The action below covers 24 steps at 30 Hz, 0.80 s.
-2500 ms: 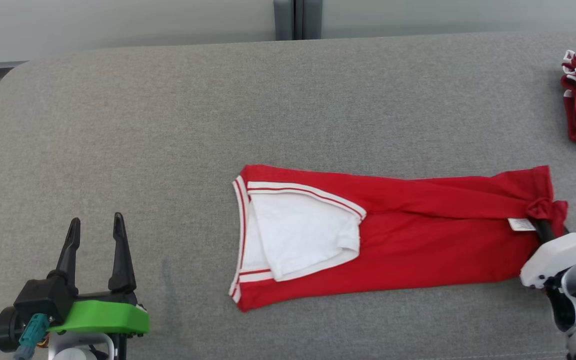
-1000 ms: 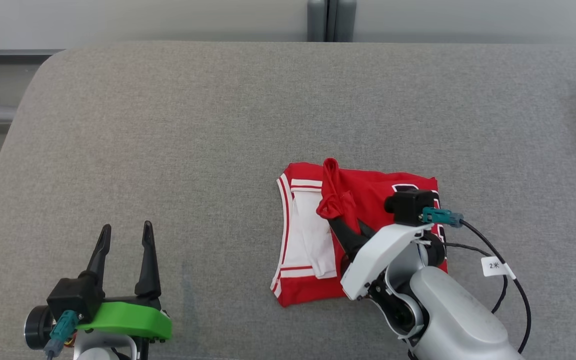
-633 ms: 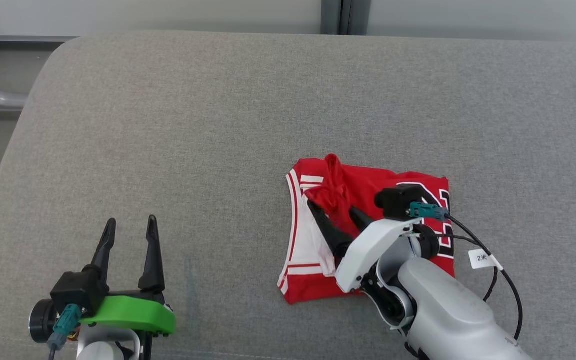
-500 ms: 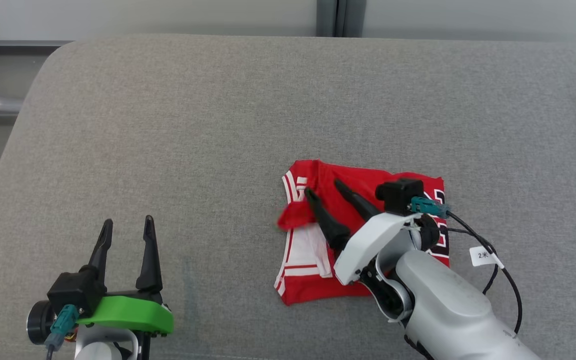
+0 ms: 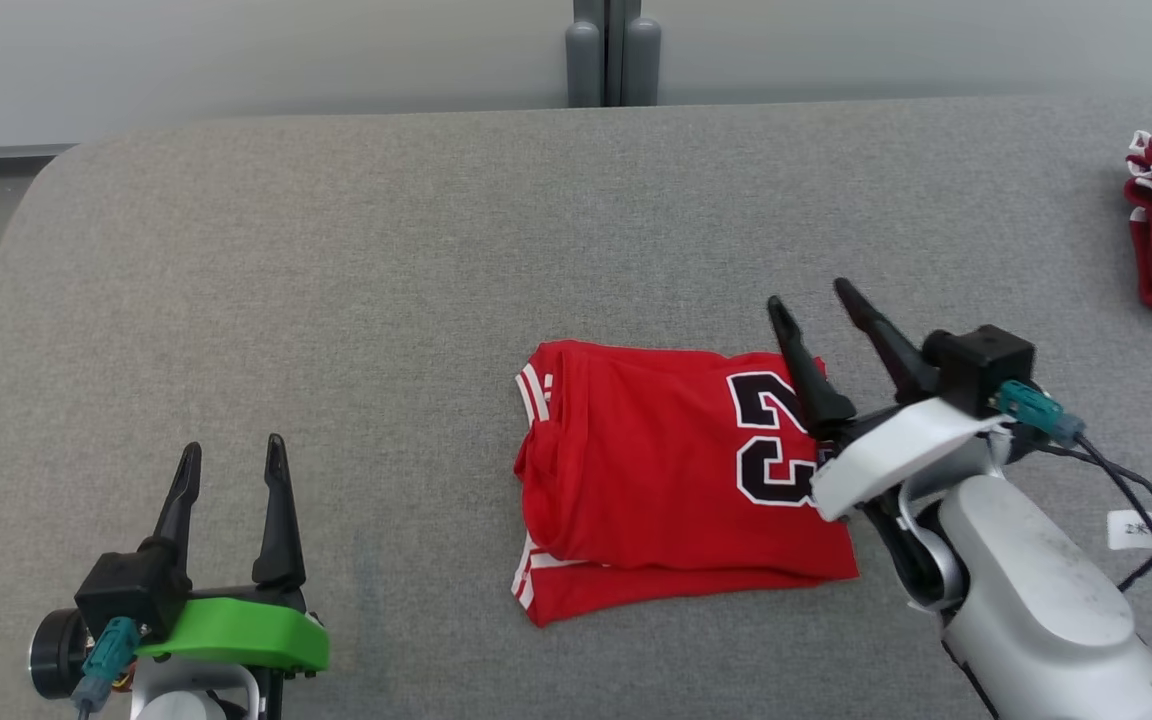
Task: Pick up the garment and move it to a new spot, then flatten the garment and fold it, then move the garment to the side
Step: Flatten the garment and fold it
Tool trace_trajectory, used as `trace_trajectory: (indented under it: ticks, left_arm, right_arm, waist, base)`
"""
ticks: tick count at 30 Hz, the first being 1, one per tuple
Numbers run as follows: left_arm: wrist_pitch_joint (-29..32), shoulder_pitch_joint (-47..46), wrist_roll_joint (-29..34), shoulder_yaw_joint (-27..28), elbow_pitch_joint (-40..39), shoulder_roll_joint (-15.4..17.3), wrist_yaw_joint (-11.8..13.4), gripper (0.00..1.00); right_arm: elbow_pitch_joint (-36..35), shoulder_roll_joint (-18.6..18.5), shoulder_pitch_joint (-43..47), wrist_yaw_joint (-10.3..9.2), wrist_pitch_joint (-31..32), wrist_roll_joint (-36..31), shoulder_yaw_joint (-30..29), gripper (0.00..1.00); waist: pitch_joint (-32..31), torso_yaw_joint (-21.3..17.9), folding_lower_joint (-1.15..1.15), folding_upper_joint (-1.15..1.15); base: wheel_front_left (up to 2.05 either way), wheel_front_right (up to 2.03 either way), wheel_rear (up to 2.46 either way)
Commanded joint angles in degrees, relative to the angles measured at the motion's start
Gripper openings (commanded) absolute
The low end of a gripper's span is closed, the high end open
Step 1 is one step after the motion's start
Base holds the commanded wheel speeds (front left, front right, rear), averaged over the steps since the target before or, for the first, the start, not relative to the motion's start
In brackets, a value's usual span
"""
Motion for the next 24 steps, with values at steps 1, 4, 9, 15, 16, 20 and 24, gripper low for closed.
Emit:
trace_trajectory:
  ticks: [1, 4, 9, 15, 16, 20, 24]
  left_arm:
    - [-0.2, 0.8, 0.4, 0.2, -0.4, 0.1, 0.0, 1.00]
    - [-0.2, 1.0, 0.6, 0.5, -0.7, 0.1, 0.2, 1.00]
    - [-0.2, 1.2, 1.2, 1.4, -1.0, 0.1, 0.2, 1.00]
    - [-0.2, 2.0, 2.3, 1.7, -1.2, 0.1, 0.1, 1.00]
    - [-0.2, 2.2, 2.5, 1.8, -1.2, 0.1, 0.1, 1.00]
    - [-0.2, 3.0, 3.0, 2.1, -1.1, 0.1, -0.1, 1.00]
    - [-0.2, 3.7, 3.2, 2.4, -1.3, 0.1, -0.1, 1.00]
  right_arm:
    - [-2.2, -0.5, 2.2, 0.02, -0.2, -1.2, -1.9, 1.00]
    - [-6.7, -1.1, 6.0, 0.02, -0.2, -3.9, -5.3, 1.00]
    - [-14.7, 0.3, 14.5, 0.02, -0.2, -7.6, -12.2, 1.00]
    - [-18.5, 3.1, 20.8, 0.02, -0.2, -10.7, -16.5, 1.00]
    - [-18.8, 3.4, 21.8, 0.02, -0.2, -11.2, -16.9, 1.00]
    - [-19.6, 4.2, 24.2, 0.02, -0.2, -12.4, -18.2, 1.00]
    - [-19.9, 4.6, 25.4, 0.02, -0.2, -13.0, -18.7, 1.00]
  waist:
    - [-0.4, -0.6, 0.00, 0.00]
    - [-0.6, -0.9, 0.00, 0.00]
    - [-1.3, -1.7, 0.00, 0.00]
    - [-2.7, -2.3, 0.00, 0.00]
    - [-3.0, -2.4, 0.00, 0.00]
    - [-4.3, -2.7, 0.00, 0.00]
    - [-5.2, -3.0, 0.00, 0.00]
  base:
    - [0.00, 0.00, 0.00]
    - [0.00, 0.00, 0.00]
    - [0.00, 0.00, 0.00]
    - [0.00, 0.00, 0.00]
    - [0.00, 0.00, 0.00]
    - [0.00, 0.00, 0.00]
    - [0.00, 0.00, 0.00]
